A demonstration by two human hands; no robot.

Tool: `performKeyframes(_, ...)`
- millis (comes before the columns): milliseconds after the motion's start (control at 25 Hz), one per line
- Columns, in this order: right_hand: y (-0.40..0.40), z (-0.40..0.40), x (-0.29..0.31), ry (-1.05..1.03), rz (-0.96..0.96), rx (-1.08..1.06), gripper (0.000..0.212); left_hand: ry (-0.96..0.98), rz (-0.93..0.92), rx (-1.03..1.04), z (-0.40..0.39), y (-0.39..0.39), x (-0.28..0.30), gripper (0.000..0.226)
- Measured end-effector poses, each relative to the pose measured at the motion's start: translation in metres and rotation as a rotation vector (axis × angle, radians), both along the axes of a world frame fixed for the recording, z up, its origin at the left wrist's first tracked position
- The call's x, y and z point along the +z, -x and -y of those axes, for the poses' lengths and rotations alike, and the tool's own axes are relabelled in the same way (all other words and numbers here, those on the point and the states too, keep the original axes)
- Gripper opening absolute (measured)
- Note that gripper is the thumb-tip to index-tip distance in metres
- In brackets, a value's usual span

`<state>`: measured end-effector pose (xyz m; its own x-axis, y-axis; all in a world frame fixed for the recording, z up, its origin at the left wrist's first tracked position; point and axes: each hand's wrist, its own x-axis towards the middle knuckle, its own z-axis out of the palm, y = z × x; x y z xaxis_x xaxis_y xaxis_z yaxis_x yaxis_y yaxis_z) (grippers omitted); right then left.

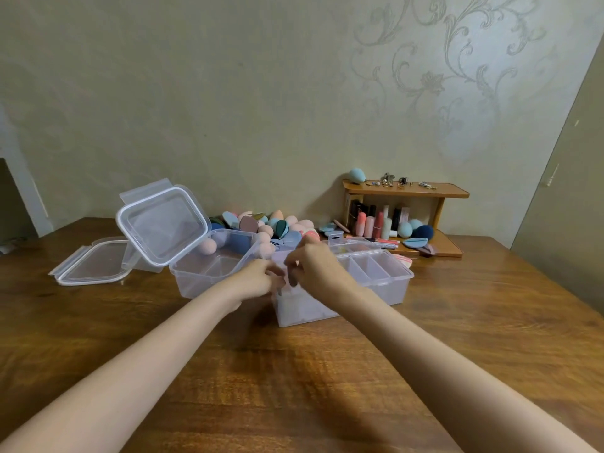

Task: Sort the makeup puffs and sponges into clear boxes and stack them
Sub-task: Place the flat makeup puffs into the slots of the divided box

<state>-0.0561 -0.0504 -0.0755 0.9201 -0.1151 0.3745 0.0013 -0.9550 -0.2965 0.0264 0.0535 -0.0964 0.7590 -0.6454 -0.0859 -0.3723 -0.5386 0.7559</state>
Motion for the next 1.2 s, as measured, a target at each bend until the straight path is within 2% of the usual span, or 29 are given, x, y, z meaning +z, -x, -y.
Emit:
performKeyframes(160,-0.004,-0.007,-0.006,0.100,-0.055,0.045,0.028,-0.034,0.071,-0.042,-0.004,-0.004,0.001,0.017)
performKeyframes(280,-0.008,-0.010,-0.007,0.133,-0.086,0.035,0.023,-0.027,0.050,-0.032,-0.002,-0.007,-0.001,0.024)
performKeyframes(440,-0.010,0.002,-0.010,0.152,-0.102,-0.001,0.023,-0.015,0.091,-0.050,0.002,-0.009,0.002,0.017)
performKeyframes(600,-0.009,0.015,-0.007,-0.002,-0.197,0.102,0.025,-0.057,0.053,-0.017,0.007,-0.021,0.002,0.021)
performKeyframes(680,-0.007,0.026,0.004,-0.070,-0.145,0.094,0.024,-0.145,0.058,-0.057,0.010,-0.022,0.008,0.019)
performKeyframes(760,-0.004,0.050,0.018,-0.177,-0.003,0.002,0.023,-0.265,0.125,-0.115,0.014,-0.020,0.016,0.026)
performKeyframes(920,0.009,0.123,0.025,-0.425,0.214,-0.399,0.030,-0.396,0.210,-0.142,0.023,-0.016,0.024,0.027)
performKeyframes(1040,0.012,0.169,-0.010,-0.573,0.046,-0.679,0.033,-0.431,0.231,-0.144,0.028,-0.016,0.021,0.030)
performKeyframes(1120,0.010,0.178,-0.027,-0.691,-0.100,-0.718,0.036,-0.430,0.222,-0.138,0.028,-0.016,0.020,0.030)
performKeyframes(1200,0.008,0.178,-0.030,-0.754,-0.191,-0.670,0.045,-0.432,0.222,-0.145,0.029,-0.019,0.017,0.030)
